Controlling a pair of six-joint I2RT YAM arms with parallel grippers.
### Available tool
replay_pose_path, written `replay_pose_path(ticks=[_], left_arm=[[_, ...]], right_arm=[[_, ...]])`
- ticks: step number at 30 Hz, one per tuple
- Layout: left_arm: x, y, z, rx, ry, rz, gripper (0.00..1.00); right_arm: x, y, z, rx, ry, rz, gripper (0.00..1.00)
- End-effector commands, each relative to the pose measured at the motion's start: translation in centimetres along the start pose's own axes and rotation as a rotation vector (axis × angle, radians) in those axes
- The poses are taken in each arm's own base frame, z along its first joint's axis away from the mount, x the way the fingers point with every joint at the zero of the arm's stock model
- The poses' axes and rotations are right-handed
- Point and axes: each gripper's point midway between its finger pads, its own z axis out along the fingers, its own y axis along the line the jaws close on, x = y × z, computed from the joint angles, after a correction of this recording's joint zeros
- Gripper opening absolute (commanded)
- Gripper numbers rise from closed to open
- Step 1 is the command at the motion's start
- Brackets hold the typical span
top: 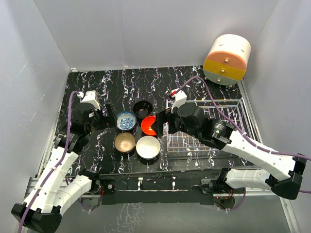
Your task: Load the bowls into the dish rack
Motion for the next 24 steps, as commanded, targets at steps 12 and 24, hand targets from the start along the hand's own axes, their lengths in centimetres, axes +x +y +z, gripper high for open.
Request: replay_pose_path(ticks=[12, 24], left_arm=[[-0.3, 0.3, -1.3, -0.012, -0.017, -0.003, 0.97], [0.1, 0.8, -1.9, -0.026, -0.021, -0.01, 0.97]], right_arm=[[-0.3, 2.2, 0.4, -0.127, -0.008, -0.105, 0.98], [8.5, 5.7, 5.5, -0.108, 0.227, -0.305, 0.89]])
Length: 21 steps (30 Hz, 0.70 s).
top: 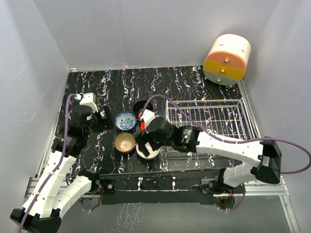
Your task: Load the bowls into the dish rack
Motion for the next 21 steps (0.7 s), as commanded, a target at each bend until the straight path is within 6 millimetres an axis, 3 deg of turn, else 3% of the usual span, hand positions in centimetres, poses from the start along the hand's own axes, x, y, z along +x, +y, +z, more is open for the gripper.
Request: replay_pose_path(ticks=[1, 6, 11, 18, 21], left_arm=[[-0.3, 0.2, -0.9, -0.005, -0.021, -0.008, 0.97], [-0.1, 0.4, -1.0, -0.013, -0.019, -0.011, 0.97], [0.0, 0.6, -1.1, -0.02, -0.021, -0.009, 0.97], [0.4, 1.1, -1.3, -0.038, -0.019, -0.006, 0.97], [0.3, 1.1, -1.5, -0.034, -0.032, -0.009, 0.97]], right_arm=[[-0.1, 1.9, 1.2, 0.013, -0.005, -0.088, 0.87], [2.9, 2.6, 4.1, 0.029, 0.083, -0.138, 0.81], [5.1, 1.8, 6.8, 0.087, 0.143, -0.167, 0.74], [6.5, 1.3, 9.5, 0.125, 0.175, -0.194, 0.65], [7.0, 1.1, 10.2, 0.136, 0.182, -0.204, 0.54]])
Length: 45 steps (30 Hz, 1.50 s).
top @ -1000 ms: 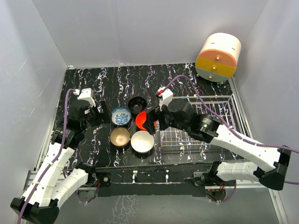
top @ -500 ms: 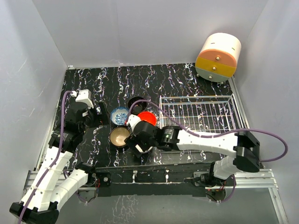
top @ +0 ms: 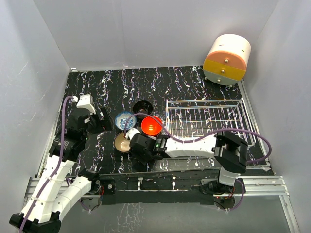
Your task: Load the bowls into the dish rack
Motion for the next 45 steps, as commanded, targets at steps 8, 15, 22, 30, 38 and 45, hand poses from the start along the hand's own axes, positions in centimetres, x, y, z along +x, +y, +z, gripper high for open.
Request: replay_pose_path(ticks=[8, 15, 22, 30, 38, 45], left_arm=[[0.3, 0.5, -0.5, -0.015, -0.008, -0.005, 0.97], [0.3, 0.7, -0.7, -0.025, -0.014, -0.007, 0.97], [-0.1, 0.9, -0.9, -0.034, -0.028, -0.008, 0.97], [0.0, 0.7, -0.6, -0.027, -0.026, -0.013, 0.97], [-0.5, 0.3, -0.6, -0.014, -0.029, -0.006, 0.97], [-0.8, 0.2, -0.9, -0.008, -0.032, 0.0, 0.97]], right_arm=[[-2.3, 0.7, 2.2, 0.02, -0.067, -0.017, 0.28], [-3.1, 2.3, 0.4, -0.023, -0.078, -0.016, 0.08], [-8.2, 6.4, -7.9, -0.31, -0.259, 0.044, 0.08], [-14.8, 4.3, -19.6, -0.4, -0.598, 0.135, 0.08], [-16.5, -8.7, -22.6, -0.392, -0.791, 0.371, 0.08], [-14.4, -17.3, -25.1, -0.421, -0.926, 0.514, 0.08]])
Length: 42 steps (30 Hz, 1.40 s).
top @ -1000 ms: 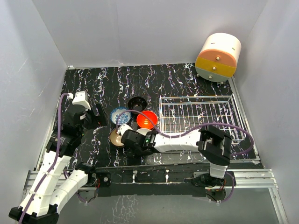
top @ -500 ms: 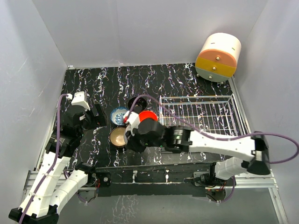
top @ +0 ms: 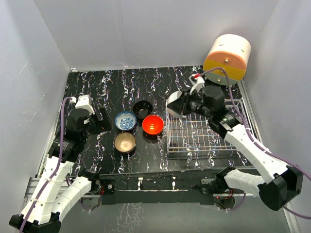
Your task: Load the bowls into the dish rack
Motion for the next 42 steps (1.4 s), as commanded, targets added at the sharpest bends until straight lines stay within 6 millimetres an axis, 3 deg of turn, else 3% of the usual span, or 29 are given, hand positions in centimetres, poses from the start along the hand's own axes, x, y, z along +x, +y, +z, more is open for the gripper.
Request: replay_pose_path(ticks=[1, 5, 10, 17, 23, 31, 42], left_arm=[[-0.7, -0.3, -0.5, 0.016, -0.017, 0.007, 0.97], [-0.8, -0.4, -0.6, 0.02, -0.018, 0.005, 0.97], [-0.7, -0.2, -0.8, 0.013, -0.015, 0.011, 0.97], [-0.7, -0.3, -0.5, 0.013, -0.011, 0.012, 0.97], [-0.5, -0.4, -0.2, 0.017, -0.007, 0.007, 0.97], [-0.5, -0.3, -0.3, 0.01, -0.006, 0.009, 0.97], [-0.2, -0.2, -0.1, 0.005, 0.0, 0.006, 0.97]], right_arm=[[-5.3, 2.0, -3.3, -0.251, -0.171, 0.047, 0.08], [-4.2, -2.1, -4.5, -0.323, -0.177, 0.233, 0.08], [-2.7, -4.4, -5.9, -0.421, -0.198, 0.37, 0.08], [-0.9, -5.6, -5.5, -0.424, -0.171, 0.458, 0.08], [1.8, -7.2, -4.5, -0.418, -0.118, 0.617, 0.08], [3.2, -8.3, -3.8, -0.411, -0.084, 0.69, 0.08], [6.2, -10.4, -2.7, -0.368, -0.014, 0.927, 0.08]])
